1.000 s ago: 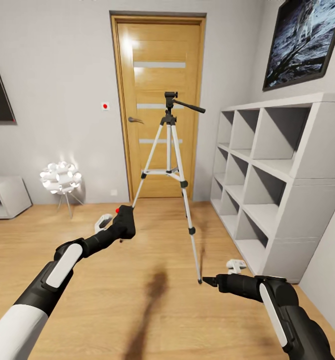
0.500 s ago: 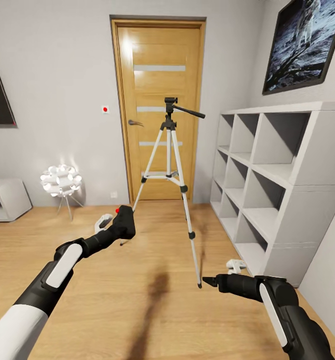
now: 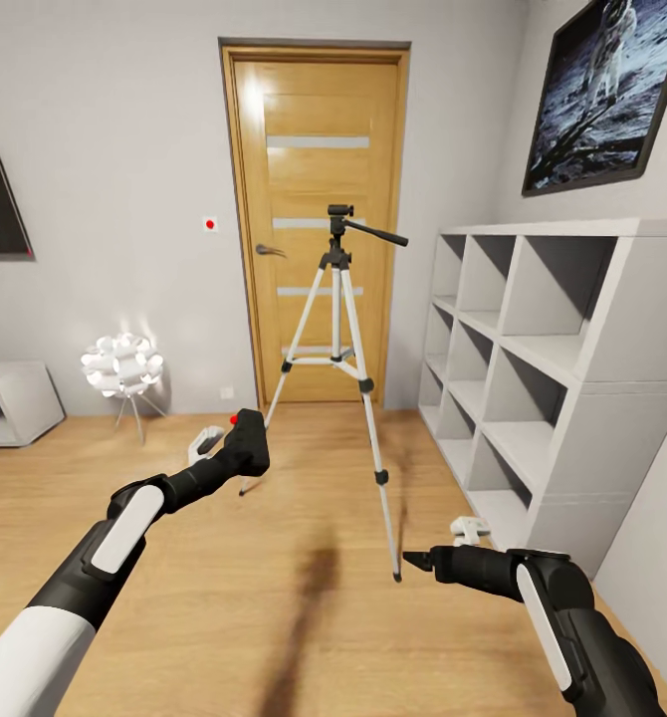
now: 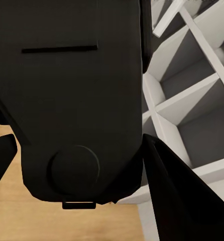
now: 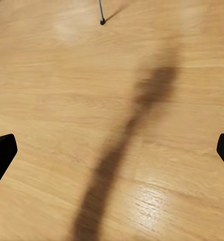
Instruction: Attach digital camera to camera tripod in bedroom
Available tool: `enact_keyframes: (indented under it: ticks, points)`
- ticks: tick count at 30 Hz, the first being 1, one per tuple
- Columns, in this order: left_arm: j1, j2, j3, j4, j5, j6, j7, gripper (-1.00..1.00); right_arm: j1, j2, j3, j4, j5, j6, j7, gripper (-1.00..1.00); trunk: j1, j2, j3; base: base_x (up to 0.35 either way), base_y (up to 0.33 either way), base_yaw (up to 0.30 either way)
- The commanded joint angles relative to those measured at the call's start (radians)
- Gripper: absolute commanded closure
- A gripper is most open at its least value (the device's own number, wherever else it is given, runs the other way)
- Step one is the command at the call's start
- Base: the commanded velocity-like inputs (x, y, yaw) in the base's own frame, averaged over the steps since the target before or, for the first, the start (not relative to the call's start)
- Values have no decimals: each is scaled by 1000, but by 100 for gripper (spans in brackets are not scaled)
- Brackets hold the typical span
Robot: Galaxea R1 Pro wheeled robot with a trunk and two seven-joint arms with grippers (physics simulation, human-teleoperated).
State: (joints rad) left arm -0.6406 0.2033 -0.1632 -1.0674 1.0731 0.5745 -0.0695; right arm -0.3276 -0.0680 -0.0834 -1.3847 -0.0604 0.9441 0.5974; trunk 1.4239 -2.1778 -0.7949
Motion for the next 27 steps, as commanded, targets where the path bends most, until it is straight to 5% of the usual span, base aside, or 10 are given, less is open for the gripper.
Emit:
enact_keyframes:
  ticks: [1, 27]
  points:
    - [-1, 1, -1, 0, -1, 2, -3, 100, -1, 0, -1, 0, -6, 7, -1, -100, -4, 7, 2, 0, 0, 0]
    - [-1, 1, -1, 0, -1, 2, -3, 100, -1, 2, -1, 0, -6, 5, 1, -100, -104, 189, 84, 0, 0, 0]
